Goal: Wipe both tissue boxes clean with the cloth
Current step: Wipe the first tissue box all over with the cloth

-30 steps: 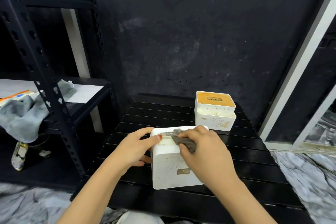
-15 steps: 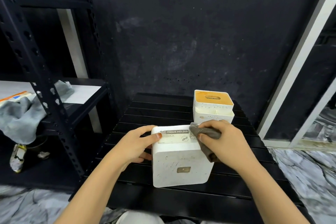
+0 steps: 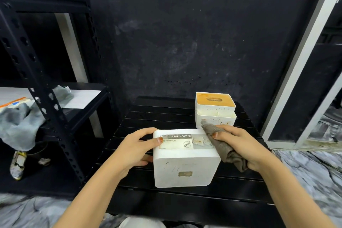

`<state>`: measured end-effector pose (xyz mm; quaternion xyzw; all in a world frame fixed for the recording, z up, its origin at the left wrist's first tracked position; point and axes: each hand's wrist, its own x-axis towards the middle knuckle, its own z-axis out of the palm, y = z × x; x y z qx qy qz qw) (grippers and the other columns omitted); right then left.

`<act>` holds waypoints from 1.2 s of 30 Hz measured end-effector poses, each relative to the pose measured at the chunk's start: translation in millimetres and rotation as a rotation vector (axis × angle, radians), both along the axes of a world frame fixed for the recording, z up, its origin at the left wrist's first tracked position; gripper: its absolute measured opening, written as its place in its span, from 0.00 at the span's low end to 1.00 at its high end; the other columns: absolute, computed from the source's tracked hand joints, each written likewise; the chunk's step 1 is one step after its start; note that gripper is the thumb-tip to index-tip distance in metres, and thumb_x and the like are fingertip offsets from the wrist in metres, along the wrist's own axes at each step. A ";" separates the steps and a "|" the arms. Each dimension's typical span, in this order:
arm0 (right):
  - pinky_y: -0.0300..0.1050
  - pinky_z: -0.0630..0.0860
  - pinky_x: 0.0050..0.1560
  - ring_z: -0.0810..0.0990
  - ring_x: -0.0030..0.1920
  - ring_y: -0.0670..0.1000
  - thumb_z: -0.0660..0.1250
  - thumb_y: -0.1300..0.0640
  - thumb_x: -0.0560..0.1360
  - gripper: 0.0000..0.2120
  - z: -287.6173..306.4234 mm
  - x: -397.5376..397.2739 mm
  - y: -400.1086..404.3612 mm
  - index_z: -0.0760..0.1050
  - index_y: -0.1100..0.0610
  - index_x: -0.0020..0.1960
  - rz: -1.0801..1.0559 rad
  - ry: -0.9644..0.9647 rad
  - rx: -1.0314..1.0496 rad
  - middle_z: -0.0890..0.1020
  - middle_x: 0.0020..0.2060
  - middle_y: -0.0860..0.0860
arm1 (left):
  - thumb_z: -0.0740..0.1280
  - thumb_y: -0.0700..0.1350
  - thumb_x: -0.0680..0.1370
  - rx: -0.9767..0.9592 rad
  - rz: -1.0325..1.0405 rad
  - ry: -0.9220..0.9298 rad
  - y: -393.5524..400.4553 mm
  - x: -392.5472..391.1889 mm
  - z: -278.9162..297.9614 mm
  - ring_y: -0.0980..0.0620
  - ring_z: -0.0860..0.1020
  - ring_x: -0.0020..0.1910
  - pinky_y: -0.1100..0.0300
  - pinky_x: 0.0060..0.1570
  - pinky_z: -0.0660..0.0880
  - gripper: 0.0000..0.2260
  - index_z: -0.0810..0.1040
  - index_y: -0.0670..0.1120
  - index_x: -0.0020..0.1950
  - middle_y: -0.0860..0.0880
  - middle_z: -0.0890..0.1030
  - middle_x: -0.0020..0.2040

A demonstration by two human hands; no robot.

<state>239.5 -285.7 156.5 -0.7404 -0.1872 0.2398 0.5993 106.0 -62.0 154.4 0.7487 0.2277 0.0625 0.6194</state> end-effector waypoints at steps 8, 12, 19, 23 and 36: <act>0.31 0.74 0.44 0.81 0.47 0.43 0.69 0.61 0.72 0.09 -15.2 -16.0 -18.0 0.81 0.49 0.49 0.112 -0.285 -0.088 0.84 0.45 0.46 | 0.71 0.32 0.71 -0.013 0.014 -0.247 -6.3 -14.3 -40.1 0.54 0.84 0.48 0.63 0.41 0.80 0.12 0.79 0.45 0.51 0.53 0.82 0.53; 0.38 0.76 0.50 0.81 0.49 0.45 0.70 0.61 0.71 0.10 -32.7 -26.5 -24.6 0.81 0.50 0.50 0.125 -0.303 -0.076 0.84 0.46 0.47 | 0.69 0.27 0.71 -0.070 -0.014 -0.327 -4.4 -21.5 -59.5 0.55 0.83 0.51 0.64 0.40 0.79 0.12 0.77 0.41 0.50 0.56 0.83 0.52; 0.44 0.76 0.53 0.81 0.47 0.45 0.73 0.60 0.68 0.12 -57.4 -44.3 -31.3 0.80 0.46 0.49 0.188 -0.339 -0.181 0.83 0.45 0.46 | 0.69 0.24 0.68 -0.049 0.039 -0.347 -3.5 -39.0 -94.2 0.51 0.81 0.55 0.61 0.48 0.79 0.13 0.77 0.39 0.44 0.49 0.78 0.60; 0.44 0.76 0.53 0.80 0.47 0.45 0.73 0.56 0.66 0.12 -67.6 -52.7 -32.8 0.80 0.45 0.48 0.203 -0.334 -0.224 0.82 0.46 0.46 | 0.69 0.24 0.68 -0.020 0.044 -0.350 -8.5 -48.1 -107.3 0.50 0.80 0.57 0.60 0.53 0.78 0.19 0.80 0.50 0.38 0.53 0.78 0.59; 0.38 0.76 0.51 0.80 0.48 0.43 0.72 0.61 0.69 0.15 -34.7 -50.9 -32.7 0.78 0.47 0.52 0.224 -0.437 -0.151 0.83 0.46 0.45 | 0.68 0.41 0.75 0.172 0.173 -0.334 -12.0 -36.7 -83.1 0.55 0.71 0.65 0.51 0.67 0.69 0.18 0.69 0.57 0.60 0.57 0.73 0.64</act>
